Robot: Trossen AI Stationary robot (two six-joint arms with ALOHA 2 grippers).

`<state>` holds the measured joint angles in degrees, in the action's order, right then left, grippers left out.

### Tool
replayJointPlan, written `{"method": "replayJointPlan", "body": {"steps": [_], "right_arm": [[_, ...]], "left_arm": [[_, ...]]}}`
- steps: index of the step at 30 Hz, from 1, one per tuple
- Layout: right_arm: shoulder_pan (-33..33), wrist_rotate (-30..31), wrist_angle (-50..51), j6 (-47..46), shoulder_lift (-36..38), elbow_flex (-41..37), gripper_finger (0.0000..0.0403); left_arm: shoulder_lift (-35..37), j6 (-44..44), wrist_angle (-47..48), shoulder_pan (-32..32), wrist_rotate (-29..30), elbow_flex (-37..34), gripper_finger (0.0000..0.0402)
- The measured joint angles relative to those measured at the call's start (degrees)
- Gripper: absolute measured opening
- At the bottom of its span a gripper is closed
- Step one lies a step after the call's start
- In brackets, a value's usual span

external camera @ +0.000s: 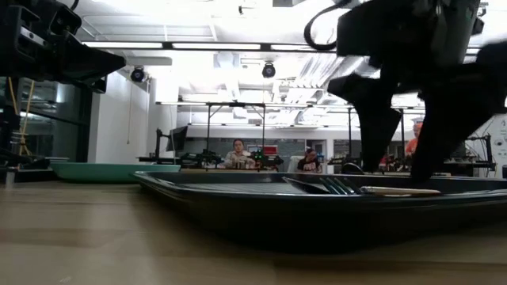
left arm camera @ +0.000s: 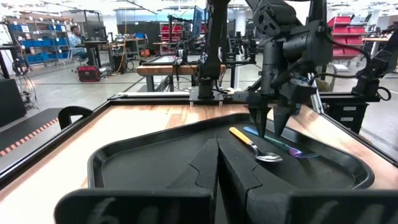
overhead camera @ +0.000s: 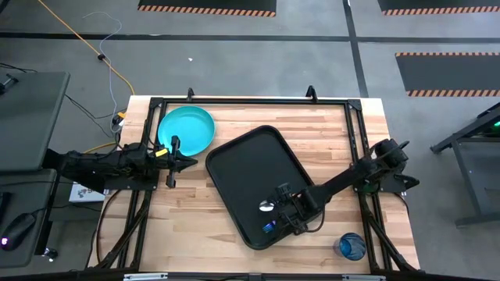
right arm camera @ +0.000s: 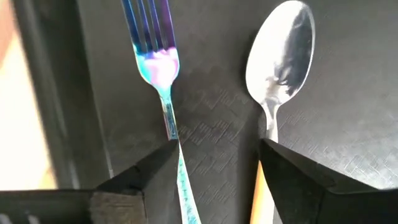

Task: Pick and place plate/cup/fork/spoon on tray
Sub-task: Put the blue plate on the black serving tray to the right of the orange spoon

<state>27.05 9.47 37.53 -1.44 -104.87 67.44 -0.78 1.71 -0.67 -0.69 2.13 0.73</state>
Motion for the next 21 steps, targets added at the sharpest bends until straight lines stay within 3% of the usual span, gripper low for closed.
{"method": "replayJointPlan", "body": {"steps": [13,21], "right_arm": [[0.0,-3.0,1.2,-7.1,8.0,0.0,0.0218],[0.0,-7.9,1.0,-11.3,9.4,0.0,0.0218]], "left_arm": [[0.0,0.0,0.0,0.0,0.0,0.0,0.0],[0.0,0.0,0.0,0.0,0.0,0.0,0.0]]}}
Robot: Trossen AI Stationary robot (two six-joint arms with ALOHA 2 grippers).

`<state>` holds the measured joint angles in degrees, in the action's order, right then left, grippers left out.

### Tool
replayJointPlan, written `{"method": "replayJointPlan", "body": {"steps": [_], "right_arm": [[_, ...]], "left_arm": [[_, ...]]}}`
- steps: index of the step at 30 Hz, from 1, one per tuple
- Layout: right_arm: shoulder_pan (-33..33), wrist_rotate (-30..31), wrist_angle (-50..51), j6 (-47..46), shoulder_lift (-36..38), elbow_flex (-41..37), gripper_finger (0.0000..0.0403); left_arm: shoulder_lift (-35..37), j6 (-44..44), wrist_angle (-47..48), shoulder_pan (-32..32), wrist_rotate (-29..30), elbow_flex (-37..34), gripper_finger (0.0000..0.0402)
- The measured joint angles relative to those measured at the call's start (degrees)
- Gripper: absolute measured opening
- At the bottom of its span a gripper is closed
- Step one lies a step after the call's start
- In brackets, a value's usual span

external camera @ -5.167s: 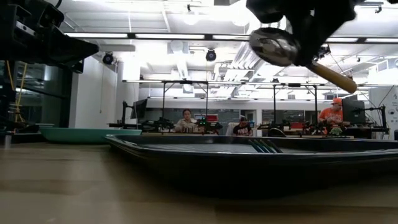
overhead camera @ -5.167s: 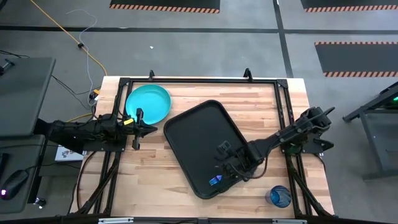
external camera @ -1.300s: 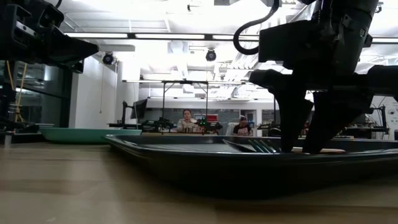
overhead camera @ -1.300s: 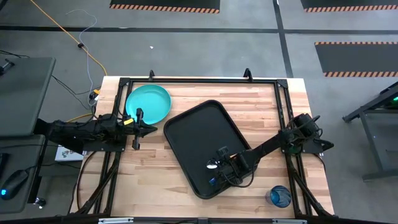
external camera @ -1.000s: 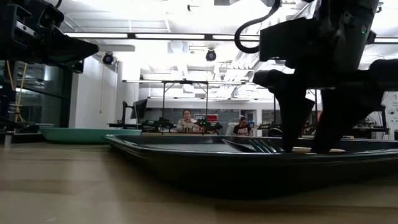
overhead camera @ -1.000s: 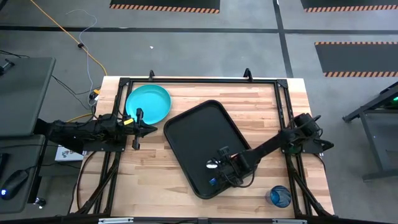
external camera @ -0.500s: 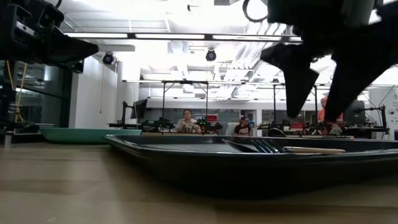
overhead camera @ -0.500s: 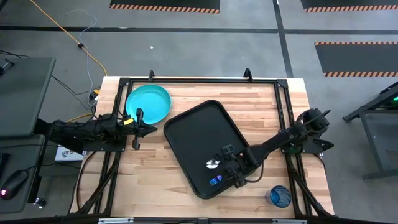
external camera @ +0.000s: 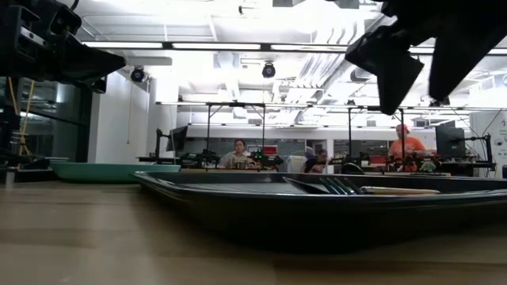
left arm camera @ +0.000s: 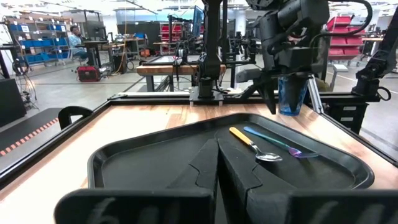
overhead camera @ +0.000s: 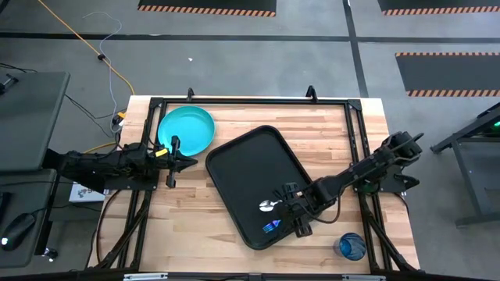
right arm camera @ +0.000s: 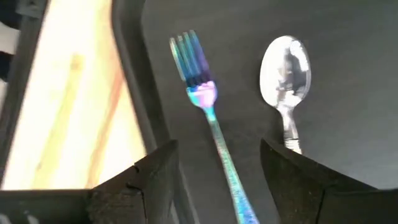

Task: Pick and place plate/cup/fork/spoon on tray
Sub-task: Put the blue plate on the black serving tray to the right of the orange spoon

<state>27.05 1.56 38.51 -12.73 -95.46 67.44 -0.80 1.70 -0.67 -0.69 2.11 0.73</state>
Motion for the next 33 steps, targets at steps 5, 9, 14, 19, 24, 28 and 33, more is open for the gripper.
{"method": "replayJointPlan", "body": {"steps": [5,9,14,19,24,28,33], "right_arm": [[0.0,-2.1,0.3,-2.1,0.1,0.0,0.0218],[0.0,-1.6,2.8,-5.1,0.7,0.0,0.0218],[0.5,2.0,6.7,-9.5,3.8,-0.4,0.0218],[1.9,11.3,6.6,-18.8,12.1,-6.0,0.0218],[1.8,23.6,1.5,-34.9,22.9,-13.2,0.0218],[-0.3,33.8,-7.1,-38.0,29.1,-17.3,0.0218],[-5.7,36.6,-11.7,-31.8,32.7,-18.2,0.0218]], "left_arm": [[0.0,0.0,0.0,0.0,0.0,0.0,0.0],[0.0,0.0,0.0,0.0,0.0,0.0,0.0],[0.0,0.0,0.0,0.0,0.0,0.0,0.0],[0.0,0.0,0.0,0.0,0.0,0.0,0.0],[0.0,0.0,0.0,0.0,0.0,0.0,0.0],[0.0,0.0,0.0,0.0,0.0,0.0,0.0],[0.0,0.0,0.0,0.0,0.0,0.0,0.0]]}}
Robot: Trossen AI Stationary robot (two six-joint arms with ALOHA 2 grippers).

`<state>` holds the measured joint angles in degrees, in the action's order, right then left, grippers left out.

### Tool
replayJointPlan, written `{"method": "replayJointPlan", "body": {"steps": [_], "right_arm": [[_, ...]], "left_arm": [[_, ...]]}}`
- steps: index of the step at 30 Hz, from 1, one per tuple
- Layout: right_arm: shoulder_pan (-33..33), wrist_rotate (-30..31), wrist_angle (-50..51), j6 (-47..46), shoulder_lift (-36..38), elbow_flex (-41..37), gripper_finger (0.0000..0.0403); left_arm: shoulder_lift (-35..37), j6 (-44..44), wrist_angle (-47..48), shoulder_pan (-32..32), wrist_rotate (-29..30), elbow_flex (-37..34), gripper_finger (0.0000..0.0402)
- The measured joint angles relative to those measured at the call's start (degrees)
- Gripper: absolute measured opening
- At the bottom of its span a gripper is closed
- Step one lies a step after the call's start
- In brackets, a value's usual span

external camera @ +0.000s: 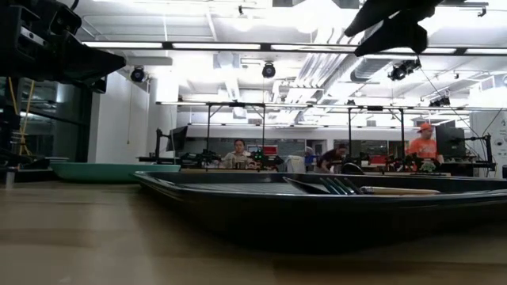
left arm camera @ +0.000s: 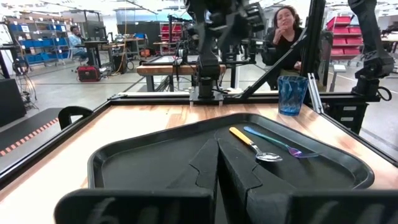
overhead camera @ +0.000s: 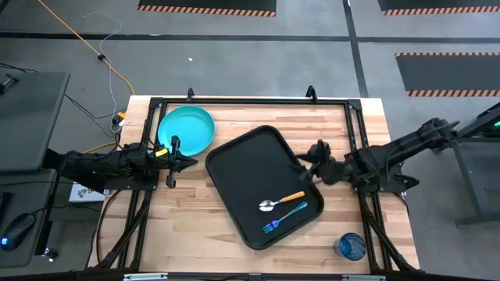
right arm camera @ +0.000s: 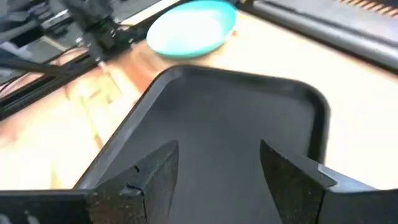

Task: Pick and place plate/cup/fork/spoon on tray
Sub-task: Put the blue plate on the black serving tray to the right of the orange spoon

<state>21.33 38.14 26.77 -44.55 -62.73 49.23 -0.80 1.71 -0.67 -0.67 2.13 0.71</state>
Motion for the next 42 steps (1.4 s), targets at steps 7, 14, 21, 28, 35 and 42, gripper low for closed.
{"method": "replayJointPlan", "body": {"steps": [7,14,21,28,35,42], "right_arm": [[-8.8,-6.1,-0.7,7.4,1.4,0.0,0.0218],[-16.0,-13.7,-1.3,13.5,1.4,0.0,0.0218],[-20.0,-20.9,-1.3,15.6,1.4,0.0,0.0218],[-20.6,-18.7,-1.6,10.3,1.4,0.0,0.0218],[-20.6,-17.0,-8.5,4.2,1.4,0.0,0.0218],[-20.6,-13.7,-17.2,4.0,1.3,0.0,0.0218]], "left_arm": [[0.0,0.0,0.0,0.0,0.0,0.0,0.0],[0.0,0.4,-0.1,0.0,1.1,0.0,0.0],[0.0,0.0,-0.1,0.0,1.1,0.0,0.0],[0.0,-6.3,-0.6,-0.1,0.8,0.0,0.0],[0.0,-21.7,-10.3,-0.1,3.3,0.0,0.0],[-3.2,-26.8,-7.0,-0.1,7.6,6.3,0.0013]]}}
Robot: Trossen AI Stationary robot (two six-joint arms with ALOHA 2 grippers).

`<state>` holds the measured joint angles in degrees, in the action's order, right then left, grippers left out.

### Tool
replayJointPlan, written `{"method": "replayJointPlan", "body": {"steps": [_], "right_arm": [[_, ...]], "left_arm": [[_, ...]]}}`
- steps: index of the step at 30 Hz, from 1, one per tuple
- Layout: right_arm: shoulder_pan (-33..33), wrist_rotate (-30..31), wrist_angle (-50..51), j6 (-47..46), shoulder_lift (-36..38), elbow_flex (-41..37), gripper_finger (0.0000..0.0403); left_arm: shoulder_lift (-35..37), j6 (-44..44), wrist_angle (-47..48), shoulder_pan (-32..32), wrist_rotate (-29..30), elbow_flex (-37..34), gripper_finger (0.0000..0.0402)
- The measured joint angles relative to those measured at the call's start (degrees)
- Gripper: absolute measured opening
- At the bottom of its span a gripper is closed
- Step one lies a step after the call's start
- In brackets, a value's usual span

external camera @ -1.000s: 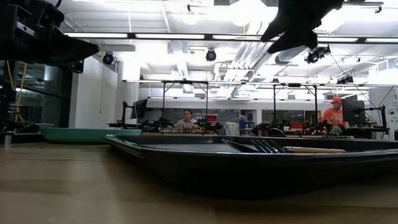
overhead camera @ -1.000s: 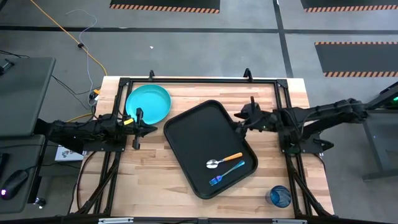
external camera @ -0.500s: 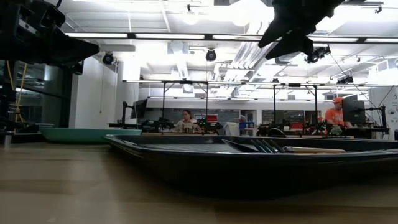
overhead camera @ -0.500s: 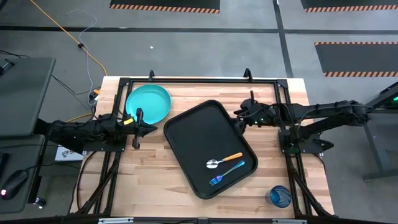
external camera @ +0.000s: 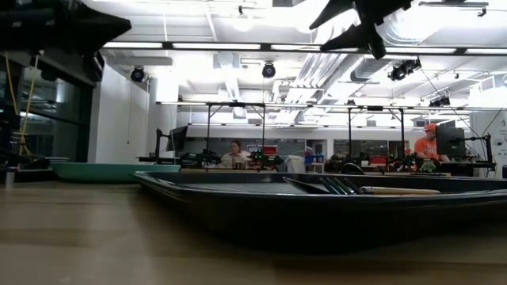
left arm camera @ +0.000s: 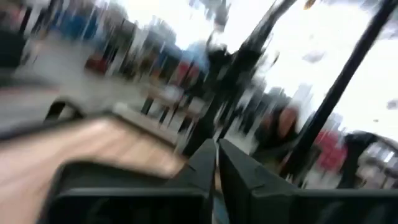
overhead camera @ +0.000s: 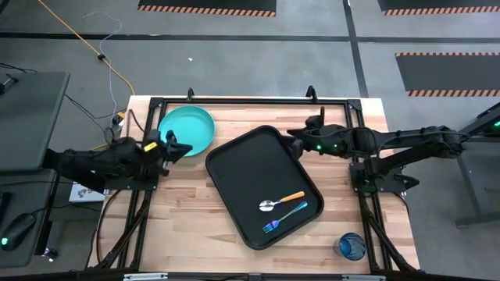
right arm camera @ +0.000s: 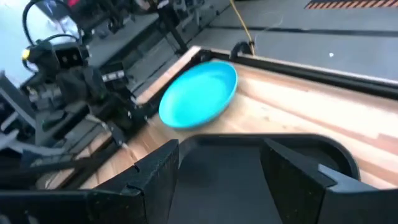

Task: Pick and place plate/cup/fork/spoon on tray
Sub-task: Put the blue plate on the black serving tray to the right of the orange spoon

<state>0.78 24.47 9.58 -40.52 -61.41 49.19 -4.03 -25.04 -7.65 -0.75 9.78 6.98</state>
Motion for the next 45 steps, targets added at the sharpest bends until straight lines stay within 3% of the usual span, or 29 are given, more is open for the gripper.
{"method": "replayJointPlan", "body": {"steps": [7,12,16,21,25,34,39,45], "right_arm": [[0.0,1.0,-1.3,0.0,0.0,0.0,0.0218],[0.0,1.0,-1.3,0.0,0.0,0.0,0.0218],[0.0,0.6,-1.3,0.5,0.0,0.0,0.0218],[0.0,0.2,-1.3,1.0,0.0,0.0,0.0218],[0.0,-0.9,-1.2,2.2,0.0,0.0,0.0218],[0.0,-1.0,-1.2,2.7,0.0,0.0,0.0218],[0.0,-1.0,-1.2,3.5,0.0,0.0,0.0218],[0.0,-1.0,-1.1,4.1,0.0,0.0,0.0218]], "left_arm": [[-17.6,1.1,30.9,1.0,1.3,19.5,0.0108],[-30.7,-0.9,46.1,4.3,4.5,29.5,0.0187],[-40.0,-1.8,54.3,7.2,-1.1,33.9,0.0224],[-49.1,-1.8,57.4,9.9,-7.8,35.6,0.0232],[-54.1,-1.5,57.6,11.2,-9.7,35.7,0.023],[-61.5,8.5,57.6,13.8,-14.8,35.7,0.023],[-65.6,12.3,57.6,15.5,-13.9,35.7,0.023],[-70.4,12.0,57.5,17.2,-3.9,35.7,0.023]]}}
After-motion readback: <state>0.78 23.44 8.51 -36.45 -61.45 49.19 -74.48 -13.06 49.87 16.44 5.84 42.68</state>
